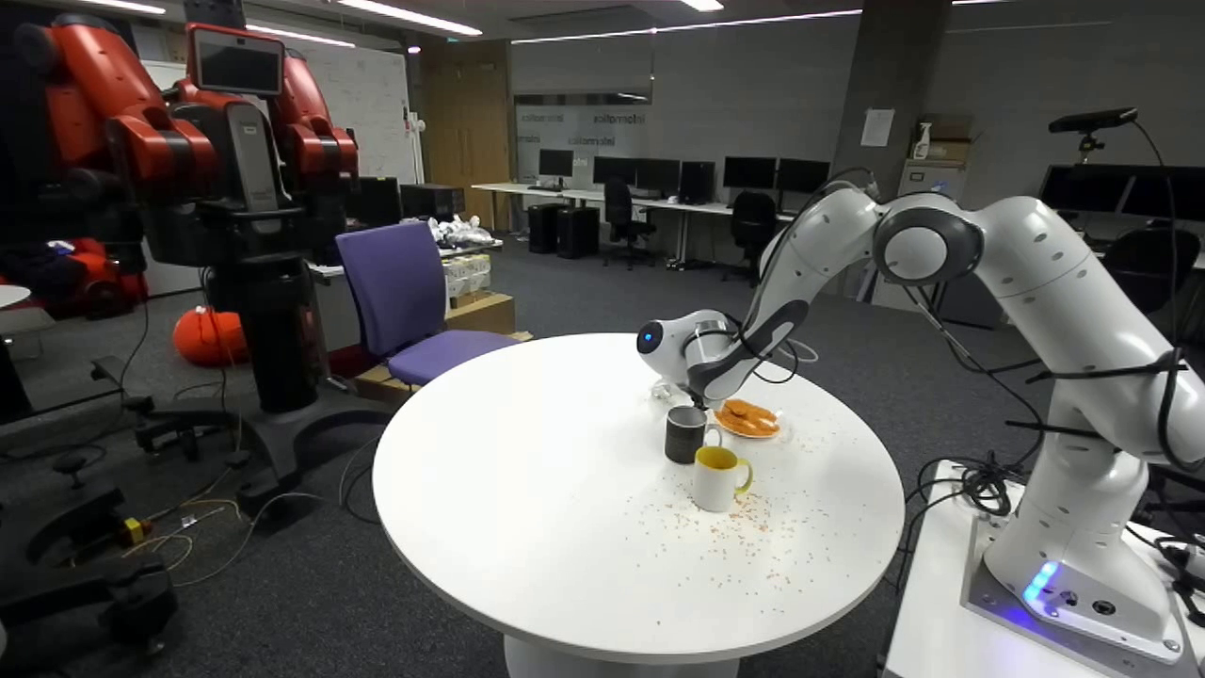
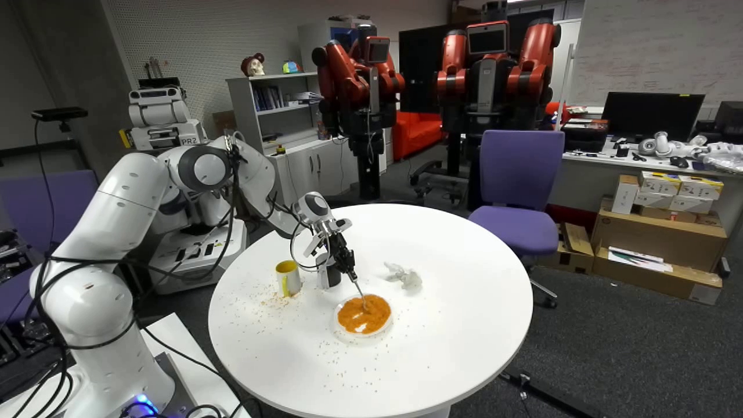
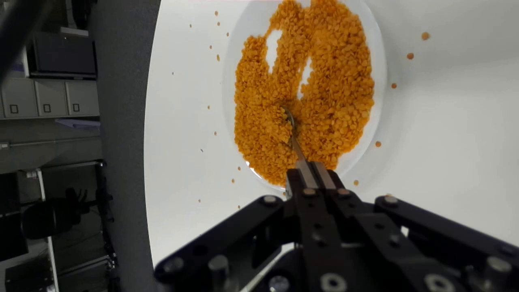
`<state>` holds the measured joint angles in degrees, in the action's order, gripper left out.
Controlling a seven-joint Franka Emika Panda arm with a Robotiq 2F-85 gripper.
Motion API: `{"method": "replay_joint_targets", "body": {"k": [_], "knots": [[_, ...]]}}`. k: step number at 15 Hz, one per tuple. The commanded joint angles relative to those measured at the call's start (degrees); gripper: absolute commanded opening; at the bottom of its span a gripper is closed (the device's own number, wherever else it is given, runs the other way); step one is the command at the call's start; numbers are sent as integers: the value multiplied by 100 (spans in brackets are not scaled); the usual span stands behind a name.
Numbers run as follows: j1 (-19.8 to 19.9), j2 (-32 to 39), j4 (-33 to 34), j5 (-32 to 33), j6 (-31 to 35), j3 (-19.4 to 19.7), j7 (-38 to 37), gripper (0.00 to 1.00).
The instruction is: Use the spoon to take some of the contents of the bowl and place in the cup
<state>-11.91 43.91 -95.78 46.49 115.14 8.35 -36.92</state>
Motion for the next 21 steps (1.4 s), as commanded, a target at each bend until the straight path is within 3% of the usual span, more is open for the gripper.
{"method": "replay_joint_targets", "body": {"k": [1, 21], "knots": [[-52, -379, -417, 197, 34, 15, -356, 1], [-109, -581, -560, 1312, -198, -71, -1612, 1]]}}
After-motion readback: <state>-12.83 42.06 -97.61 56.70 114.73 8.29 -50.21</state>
